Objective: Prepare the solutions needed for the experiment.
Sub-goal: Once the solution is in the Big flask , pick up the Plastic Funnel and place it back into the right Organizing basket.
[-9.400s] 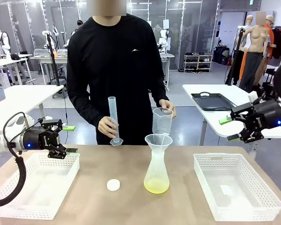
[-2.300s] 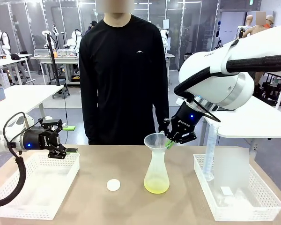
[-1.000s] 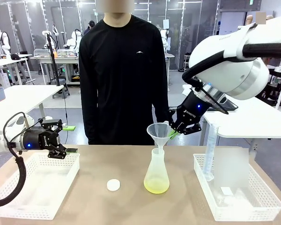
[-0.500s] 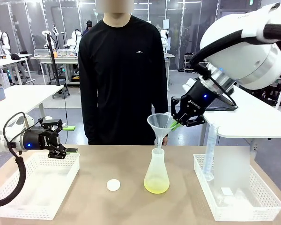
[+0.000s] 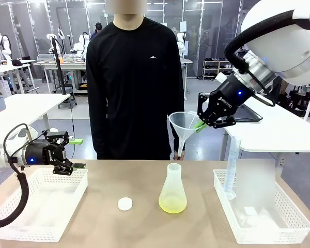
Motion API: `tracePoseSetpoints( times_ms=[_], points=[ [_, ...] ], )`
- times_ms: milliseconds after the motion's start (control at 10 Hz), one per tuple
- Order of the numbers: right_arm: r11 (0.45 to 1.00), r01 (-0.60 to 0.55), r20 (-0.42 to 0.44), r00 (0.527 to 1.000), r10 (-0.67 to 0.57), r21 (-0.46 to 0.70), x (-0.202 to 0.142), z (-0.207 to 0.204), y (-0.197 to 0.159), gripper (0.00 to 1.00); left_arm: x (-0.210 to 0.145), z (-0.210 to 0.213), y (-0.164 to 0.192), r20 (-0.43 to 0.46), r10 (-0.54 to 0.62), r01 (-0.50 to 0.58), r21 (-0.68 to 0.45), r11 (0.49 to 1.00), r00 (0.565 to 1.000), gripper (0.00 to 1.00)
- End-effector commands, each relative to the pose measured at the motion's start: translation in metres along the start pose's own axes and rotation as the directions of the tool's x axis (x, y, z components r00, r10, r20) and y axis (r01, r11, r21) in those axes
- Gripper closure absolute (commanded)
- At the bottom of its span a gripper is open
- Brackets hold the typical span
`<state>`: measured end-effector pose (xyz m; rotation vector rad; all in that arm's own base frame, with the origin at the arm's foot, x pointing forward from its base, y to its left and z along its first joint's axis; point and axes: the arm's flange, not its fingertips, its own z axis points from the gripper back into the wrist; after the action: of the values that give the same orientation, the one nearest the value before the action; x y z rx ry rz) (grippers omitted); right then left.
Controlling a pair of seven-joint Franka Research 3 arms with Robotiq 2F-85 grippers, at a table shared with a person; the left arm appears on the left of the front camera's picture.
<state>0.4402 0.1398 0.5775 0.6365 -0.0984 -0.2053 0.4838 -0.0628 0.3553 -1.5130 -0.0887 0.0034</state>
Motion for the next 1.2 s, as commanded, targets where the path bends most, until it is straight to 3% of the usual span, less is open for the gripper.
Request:
tracePoseSetpoints(
  times_ms=[0,300,500,800,900,1100],
  points=[
    [0.998,0.001,-0.019,1.0,-0.003,-0.061,0.014,0.008,-0.014,0.97,0.001,-0.001,-0.001,0.018,-0.02,0.02,-0.008,1.0,1.0,0.0],
    [0.983,0.103,0.058,0.994,-0.095,-0.153,0.036,0.03,-0.062,0.97,0.001,-0.001,-0.001,0.018,-0.02,0.02,-0.008,1.0,1.0,0.0],
    [0.952,0.171,0.052,0.985,-0.163,-0.254,0.047,0.038,-0.095,0.97,0.001,-0.001,-0.001,0.018,-0.02,0.02,-0.008,1.0,1.0,0.0],
    [0.94,0.223,0.046,0.975,-0.218,-0.259,0.055,0.044,-0.137,0.97,0.001,-0.001,-0.001,0.018,-0.02,0.02,-0.008,1.0,1.0,0.0],
    [0.946,0.215,-0.001,0.975,-0.221,-0.243,0.051,0.043,-0.148,0.97,0.001,-0.001,-0.001,0.018,-0.02,0.02,-0.008,1.0,1.0,0.0],
    [0.918,0.273,0.063,0.962,-0.266,-0.289,0.05,0.034,-0.167,0.97,0.001,-0.001,-0.001,0.018,-0.02,0.02,-0.008,1.0,1.0,0.0]
  ],
)
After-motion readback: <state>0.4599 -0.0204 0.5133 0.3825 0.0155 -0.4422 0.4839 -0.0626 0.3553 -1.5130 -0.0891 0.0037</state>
